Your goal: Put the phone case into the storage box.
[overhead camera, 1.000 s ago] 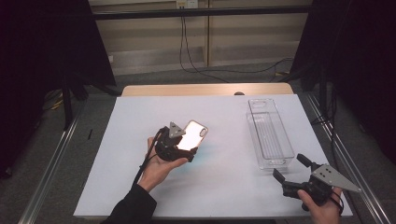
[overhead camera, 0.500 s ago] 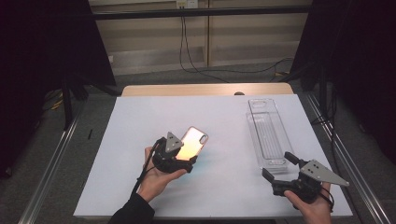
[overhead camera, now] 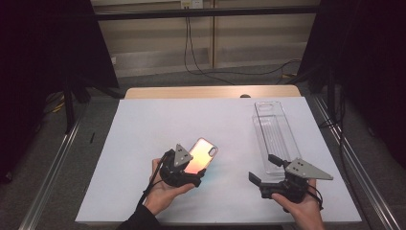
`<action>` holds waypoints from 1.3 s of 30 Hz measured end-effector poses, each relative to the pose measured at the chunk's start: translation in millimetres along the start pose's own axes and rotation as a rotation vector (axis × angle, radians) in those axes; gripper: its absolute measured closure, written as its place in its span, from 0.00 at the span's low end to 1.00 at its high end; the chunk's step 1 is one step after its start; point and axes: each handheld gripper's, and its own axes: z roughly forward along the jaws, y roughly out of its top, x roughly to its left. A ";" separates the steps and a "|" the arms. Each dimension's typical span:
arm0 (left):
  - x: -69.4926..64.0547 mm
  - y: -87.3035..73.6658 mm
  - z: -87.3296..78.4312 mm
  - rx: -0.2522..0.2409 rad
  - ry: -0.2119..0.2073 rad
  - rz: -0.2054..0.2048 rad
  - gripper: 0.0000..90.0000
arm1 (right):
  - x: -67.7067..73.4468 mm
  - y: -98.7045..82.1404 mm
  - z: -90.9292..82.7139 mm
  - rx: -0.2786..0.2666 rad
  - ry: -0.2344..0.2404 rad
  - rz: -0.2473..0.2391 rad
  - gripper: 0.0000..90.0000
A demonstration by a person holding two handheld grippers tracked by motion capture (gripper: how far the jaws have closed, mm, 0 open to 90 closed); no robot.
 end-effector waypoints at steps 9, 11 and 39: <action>-14.4 3.0 1.5 -0.008 -0.019 0.041 0.19 | 10.7 5.6 24.1 0.055 0.070 0.032 0.10; -17.0 4.7 4.3 -0.010 -0.025 0.045 0.19 | 12.9 6.8 29.6 0.069 0.082 0.038 0.10; -28.7 12.5 17.5 -0.058 0.022 0.091 0.19 | 11.6 16.4 64.8 0.252 0.075 0.156 0.21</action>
